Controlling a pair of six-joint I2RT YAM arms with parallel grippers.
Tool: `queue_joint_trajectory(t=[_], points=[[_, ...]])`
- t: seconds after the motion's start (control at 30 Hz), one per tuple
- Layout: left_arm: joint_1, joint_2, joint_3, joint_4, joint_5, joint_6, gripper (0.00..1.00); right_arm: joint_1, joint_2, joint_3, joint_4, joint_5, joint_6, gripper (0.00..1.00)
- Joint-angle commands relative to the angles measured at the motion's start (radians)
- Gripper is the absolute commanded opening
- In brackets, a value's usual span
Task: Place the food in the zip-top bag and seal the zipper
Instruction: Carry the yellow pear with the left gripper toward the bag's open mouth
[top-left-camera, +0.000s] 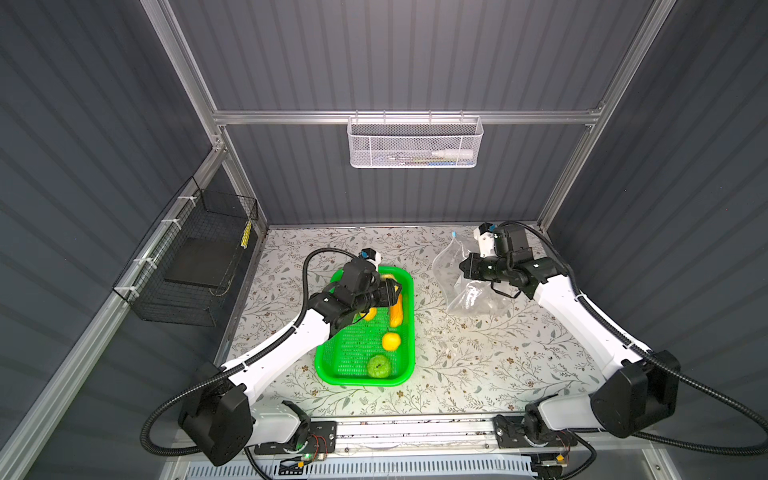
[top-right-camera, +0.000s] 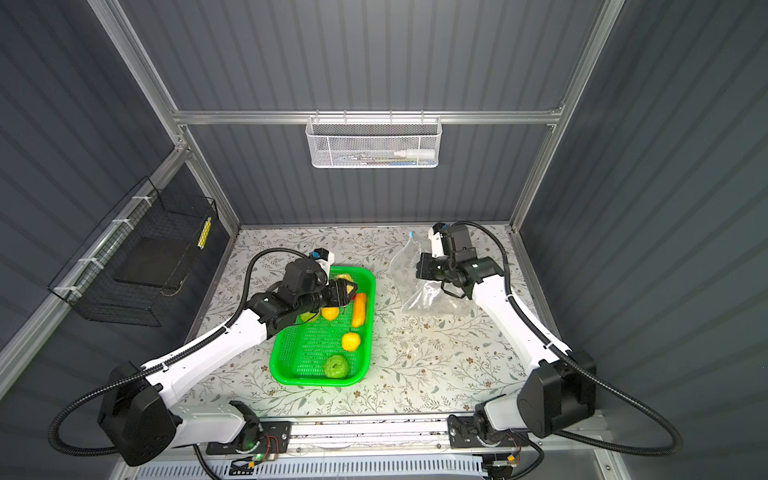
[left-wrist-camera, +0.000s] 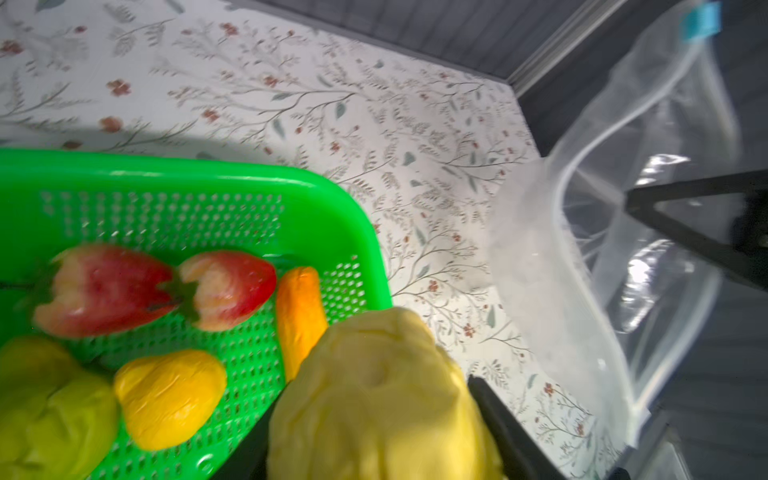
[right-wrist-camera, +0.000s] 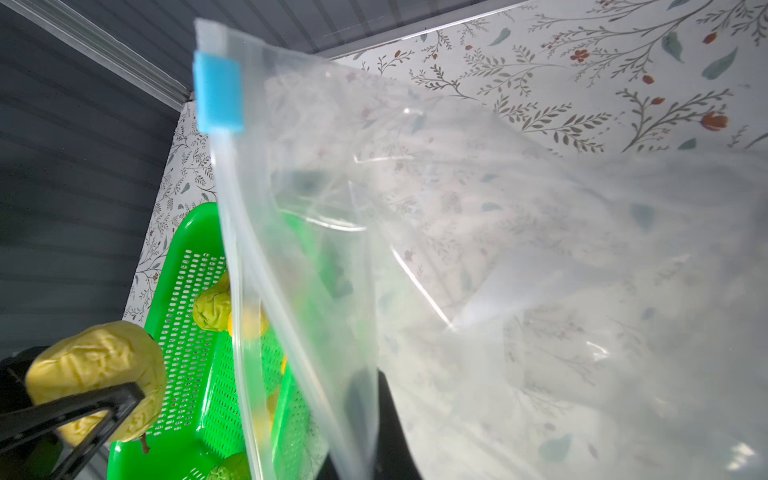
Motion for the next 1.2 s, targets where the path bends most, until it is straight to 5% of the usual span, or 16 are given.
queue_joint_trajectory(t=[0.0, 0.4, 0.73, 1.17], points=[[-0.012, 0.008, 0.059, 0.156, 0.126, 0.058, 0.54, 0.015, -0.008, 0.003, 0.012, -0.012, 0.003, 0.05], [-0.089, 0.245, 0.222, 0.352, 0.317, 0.071, 0.54, 0.052, -0.007, 0.008, 0.033, -0.009, 0.031, 0.05], [-0.106, 0.38, 0.269, 0.388, 0.269, 0.013, 0.54, 0.059, -0.026, 0.012, 0.04, -0.042, 0.04, 0.05], [-0.106, 0.496, 0.378, 0.13, 0.116, -0.035, 0.56, 0.088, -0.017, 0.034, -0.003, -0.079, 0.019, 0.06]])
